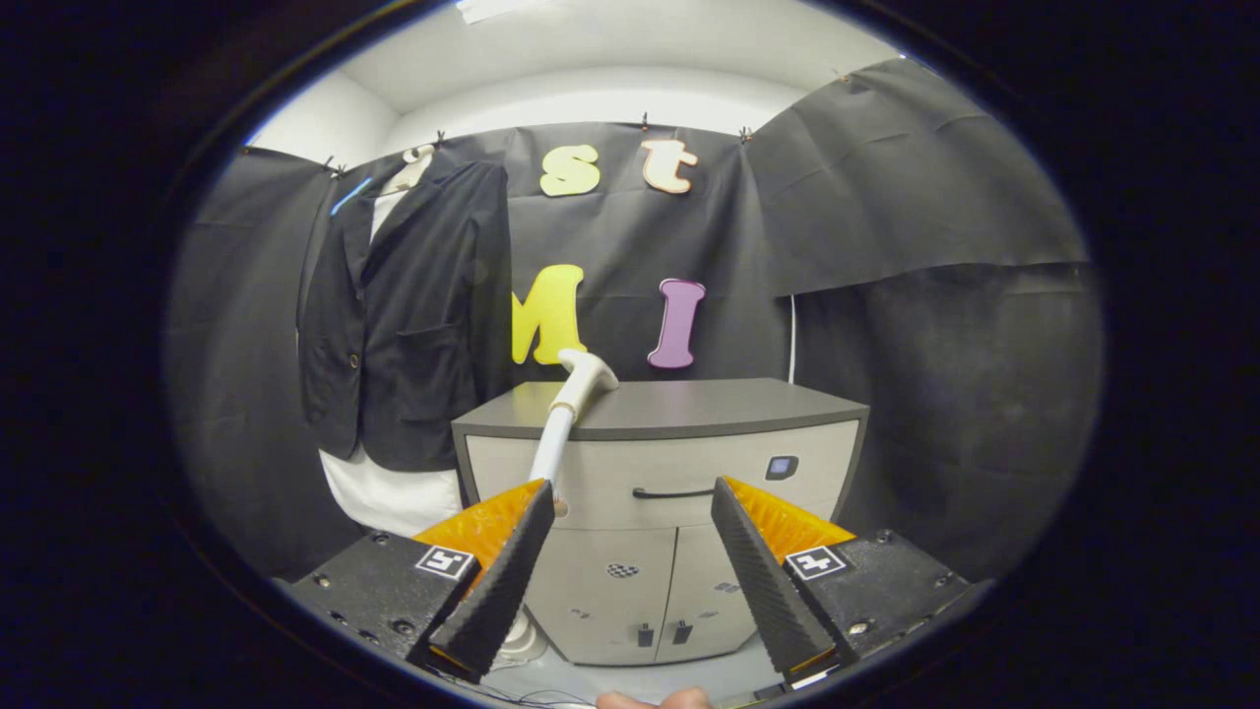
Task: Iron the clothes twice with a garment steamer, once on the left side and once on the right side.
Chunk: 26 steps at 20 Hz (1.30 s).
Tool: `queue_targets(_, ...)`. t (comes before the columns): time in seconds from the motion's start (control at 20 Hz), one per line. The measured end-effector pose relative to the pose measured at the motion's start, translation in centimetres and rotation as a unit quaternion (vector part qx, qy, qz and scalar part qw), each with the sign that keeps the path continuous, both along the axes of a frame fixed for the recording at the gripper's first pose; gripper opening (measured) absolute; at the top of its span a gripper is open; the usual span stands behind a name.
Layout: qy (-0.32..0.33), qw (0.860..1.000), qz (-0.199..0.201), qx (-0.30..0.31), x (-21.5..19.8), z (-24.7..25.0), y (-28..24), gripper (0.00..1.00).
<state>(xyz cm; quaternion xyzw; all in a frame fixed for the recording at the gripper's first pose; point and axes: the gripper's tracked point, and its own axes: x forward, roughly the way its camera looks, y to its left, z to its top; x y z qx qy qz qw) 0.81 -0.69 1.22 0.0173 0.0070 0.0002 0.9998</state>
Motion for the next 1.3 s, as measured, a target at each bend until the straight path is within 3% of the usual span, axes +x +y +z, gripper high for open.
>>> queue_targets(0.45,0.008,1.000,-0.007,0.008,1.3,2.1,1.5,1.00)
queue_targets(0.85,0.008,0.999,0.015,0.035,4.9,8.6,5.5,1.00)
queue_targets(1.15,0.063,0.998,0.016,0.026,10.2,11.2,7.5,0.99)
queue_targets(1.3,0.135,0.991,0.024,0.007,13.6,9.8,8.0,1.00)
